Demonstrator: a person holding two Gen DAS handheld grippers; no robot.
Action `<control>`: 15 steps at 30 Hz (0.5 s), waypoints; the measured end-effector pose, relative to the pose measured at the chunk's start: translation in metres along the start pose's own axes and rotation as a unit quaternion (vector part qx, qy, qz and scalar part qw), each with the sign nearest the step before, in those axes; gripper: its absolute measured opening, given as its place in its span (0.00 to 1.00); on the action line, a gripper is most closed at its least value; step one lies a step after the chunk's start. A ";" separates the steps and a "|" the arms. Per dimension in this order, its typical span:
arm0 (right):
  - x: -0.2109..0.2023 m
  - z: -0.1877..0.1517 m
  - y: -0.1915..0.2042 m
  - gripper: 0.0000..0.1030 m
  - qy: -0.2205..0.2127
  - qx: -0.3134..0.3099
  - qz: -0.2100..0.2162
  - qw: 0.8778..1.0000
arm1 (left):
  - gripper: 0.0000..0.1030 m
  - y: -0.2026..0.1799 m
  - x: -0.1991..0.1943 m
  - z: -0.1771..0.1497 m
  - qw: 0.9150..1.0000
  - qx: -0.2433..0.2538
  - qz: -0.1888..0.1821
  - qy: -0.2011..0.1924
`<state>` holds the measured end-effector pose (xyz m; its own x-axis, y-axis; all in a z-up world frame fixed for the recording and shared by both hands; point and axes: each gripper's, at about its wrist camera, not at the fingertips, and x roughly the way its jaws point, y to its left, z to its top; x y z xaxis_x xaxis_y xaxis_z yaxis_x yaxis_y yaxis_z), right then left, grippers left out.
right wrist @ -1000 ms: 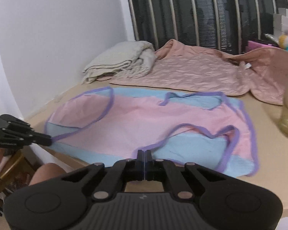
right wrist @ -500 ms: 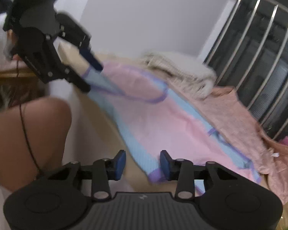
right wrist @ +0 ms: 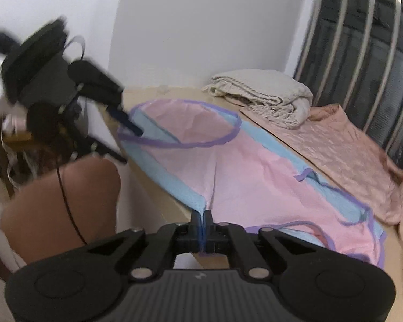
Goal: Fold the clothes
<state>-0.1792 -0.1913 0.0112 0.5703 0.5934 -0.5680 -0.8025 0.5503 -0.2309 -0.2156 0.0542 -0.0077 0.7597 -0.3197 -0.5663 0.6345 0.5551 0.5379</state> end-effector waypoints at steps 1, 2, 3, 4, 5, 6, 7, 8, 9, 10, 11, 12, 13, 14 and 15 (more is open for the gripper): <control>0.002 -0.002 0.003 0.11 0.003 -0.014 -0.005 1.000 | 0.26 0.001 0.003 -0.001 1.000 0.001 -0.001 0.002; 0.004 -0.003 0.006 0.16 0.006 -0.027 -0.010 1.000 | 0.20 0.004 0.003 -0.002 1.000 -0.003 -0.005 0.003; 0.005 -0.005 0.009 0.15 0.010 -0.040 -0.016 0.999 | 0.17 0.007 0.003 -0.002 1.000 -0.009 -0.011 0.004; 0.007 -0.006 0.012 0.13 0.013 -0.054 -0.021 0.998 | 0.15 0.012 0.001 -0.002 1.000 -0.019 -0.022 0.005; 0.007 -0.006 0.010 0.03 0.011 -0.051 -0.017 0.999 | 0.09 0.017 0.000 -0.001 0.999 -0.029 -0.032 0.006; 0.005 -0.004 0.006 0.02 0.012 -0.035 0.003 0.999 | 0.04 0.023 -0.002 -0.001 0.998 -0.042 -0.046 0.009; 0.003 -0.001 0.001 0.02 0.013 -0.019 0.023 0.999 | 0.04 0.031 -0.004 0.000 0.996 -0.057 -0.064 0.011; -0.002 0.000 -0.001 0.02 0.011 -0.012 0.038 0.999 | 0.04 0.039 -0.009 0.000 0.994 -0.069 -0.079 0.009; -0.007 0.002 -0.003 0.02 0.009 -0.008 0.052 0.999 | 0.04 0.047 -0.014 0.000 0.992 -0.082 -0.094 0.007; -0.012 0.006 -0.007 0.02 0.005 -0.002 0.068 0.998 | 0.04 0.056 -0.018 0.001 0.990 -0.094 -0.109 0.005; -0.016 0.009 -0.013 0.02 -0.002 0.006 0.077 0.997 | 0.04 0.066 -0.022 0.002 0.987 -0.107 -0.119 0.001; -0.021 0.013 -0.020 0.02 -0.010 0.015 0.085 0.996 | 0.04 0.079 -0.023 0.004 0.986 -0.119 -0.119 -0.009; -0.022 0.019 -0.031 0.02 -0.016 0.022 0.089 0.996 | 0.04 0.092 -0.023 0.006 0.984 -0.132 -0.119 -0.017; -0.019 0.026 -0.041 0.02 -0.022 0.025 0.084 0.996 | 0.04 0.105 -0.019 0.009 0.982 -0.143 -0.120 -0.022; -0.014 0.033 -0.051 0.02 -0.024 0.027 0.080 0.996 | 0.04 0.117 -0.014 0.012 0.980 -0.152 -0.123 -0.025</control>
<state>-0.1400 -0.2079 0.0572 0.4450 0.7031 -0.5547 -0.8737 0.4768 -0.0966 -0.1500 0.1146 0.0709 0.6004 -0.5048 -0.6203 0.7326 0.6582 0.1734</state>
